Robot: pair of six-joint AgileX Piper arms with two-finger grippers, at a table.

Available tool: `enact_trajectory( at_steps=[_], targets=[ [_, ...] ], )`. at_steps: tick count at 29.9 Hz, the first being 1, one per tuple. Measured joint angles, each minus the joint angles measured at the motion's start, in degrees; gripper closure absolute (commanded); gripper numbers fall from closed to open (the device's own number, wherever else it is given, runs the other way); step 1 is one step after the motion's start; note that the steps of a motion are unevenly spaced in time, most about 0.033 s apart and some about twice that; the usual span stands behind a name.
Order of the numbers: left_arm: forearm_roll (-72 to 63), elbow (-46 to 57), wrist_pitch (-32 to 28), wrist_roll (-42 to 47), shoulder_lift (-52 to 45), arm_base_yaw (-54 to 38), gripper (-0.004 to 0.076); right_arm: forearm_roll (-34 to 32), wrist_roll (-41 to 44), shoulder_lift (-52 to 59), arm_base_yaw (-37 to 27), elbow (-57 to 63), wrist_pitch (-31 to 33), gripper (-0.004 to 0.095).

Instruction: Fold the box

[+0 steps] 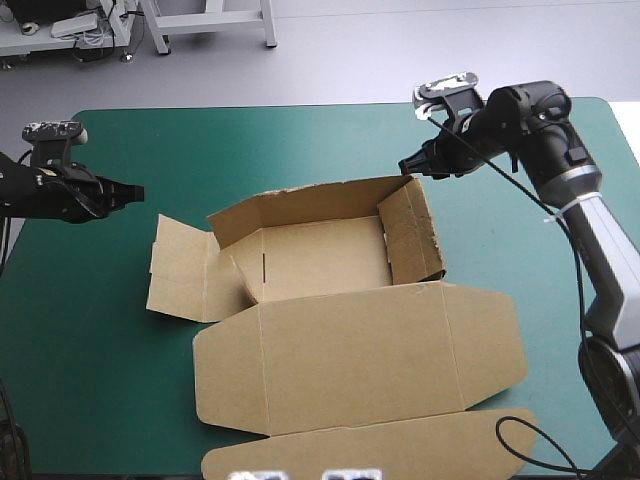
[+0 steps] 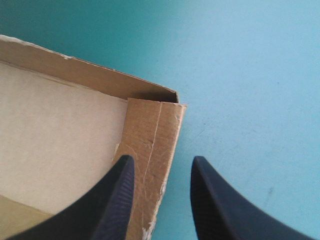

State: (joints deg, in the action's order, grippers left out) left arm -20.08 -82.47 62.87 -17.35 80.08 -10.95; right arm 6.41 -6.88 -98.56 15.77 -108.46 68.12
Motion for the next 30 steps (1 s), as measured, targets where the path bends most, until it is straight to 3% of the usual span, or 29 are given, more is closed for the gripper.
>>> enact_trajectory(
  at_steps=[9, 16, 22, 30],
  targets=[
    [-0.1, 0.0, 1.5, -0.2, 0.0, 0.0, 0.0731, 2.4, 1.8, 3.9, 0.0, -3.1, 3.5, 0.0556],
    [-0.1, 0.0, 4.0, -0.4, 0.0, 0.0, 0.0733, 2.9, 0.8, 5.5, 0.1, 7.3, 3.3, 0.0557],
    [-0.1, 0.0, 5.3, -0.4, 0.0, 0.0, 0.0733, 2.1, -0.1, 3.5, 0.1, 20.4, -4.1, 0.0556],
    [-0.1, 0.0, 5.5, -0.4, 0.0, 0.0, 0.0733, 2.0, -0.2, -1.1, 0.1, 22.4, -10.6, 0.0557]
  ],
)
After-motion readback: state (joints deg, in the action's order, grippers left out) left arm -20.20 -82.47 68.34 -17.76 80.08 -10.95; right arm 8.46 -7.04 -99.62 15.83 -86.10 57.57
